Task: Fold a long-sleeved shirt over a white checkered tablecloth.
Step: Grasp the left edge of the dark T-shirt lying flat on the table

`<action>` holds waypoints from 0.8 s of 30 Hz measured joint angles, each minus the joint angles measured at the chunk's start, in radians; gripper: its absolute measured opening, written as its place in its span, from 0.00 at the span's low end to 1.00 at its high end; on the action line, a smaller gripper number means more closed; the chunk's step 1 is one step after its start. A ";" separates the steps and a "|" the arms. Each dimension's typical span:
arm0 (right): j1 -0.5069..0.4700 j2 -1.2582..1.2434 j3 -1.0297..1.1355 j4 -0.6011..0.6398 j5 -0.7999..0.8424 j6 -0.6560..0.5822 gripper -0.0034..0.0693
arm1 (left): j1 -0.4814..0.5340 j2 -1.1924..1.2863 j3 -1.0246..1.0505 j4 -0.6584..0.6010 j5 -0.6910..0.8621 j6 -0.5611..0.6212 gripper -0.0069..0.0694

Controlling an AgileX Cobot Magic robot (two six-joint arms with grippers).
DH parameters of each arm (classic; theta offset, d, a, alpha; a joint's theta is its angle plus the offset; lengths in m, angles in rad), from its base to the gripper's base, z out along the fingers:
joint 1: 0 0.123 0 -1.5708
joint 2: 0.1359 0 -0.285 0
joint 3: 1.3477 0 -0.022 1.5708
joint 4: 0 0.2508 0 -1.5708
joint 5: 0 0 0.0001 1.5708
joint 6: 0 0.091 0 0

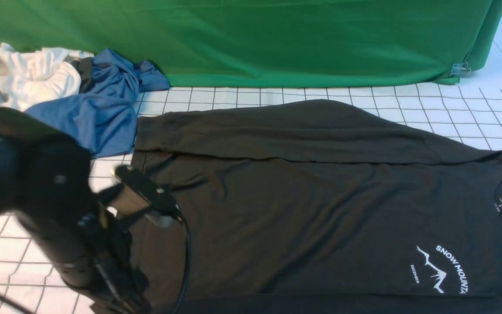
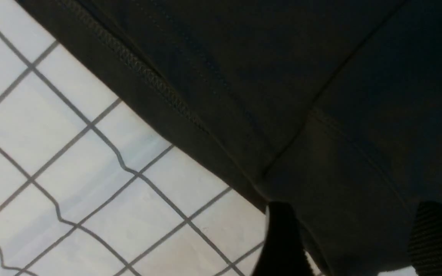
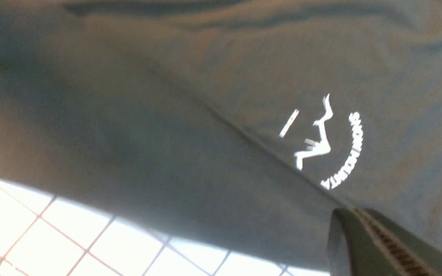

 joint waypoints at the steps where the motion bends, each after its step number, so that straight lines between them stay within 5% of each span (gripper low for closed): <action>1: 0.001 0.000 0.000 0.000 0.004 0.000 0.07 | 0.000 0.029 0.000 0.012 -0.016 0.001 0.65; 10: 0.004 0.000 0.000 0.000 -0.047 -0.028 0.07 | 0.000 0.178 -0.001 0.028 -0.155 0.067 0.68; 24: 0.005 0.000 0.000 -0.001 -0.112 -0.053 0.07 | 0.000 0.229 0.007 0.006 -0.080 0.053 0.60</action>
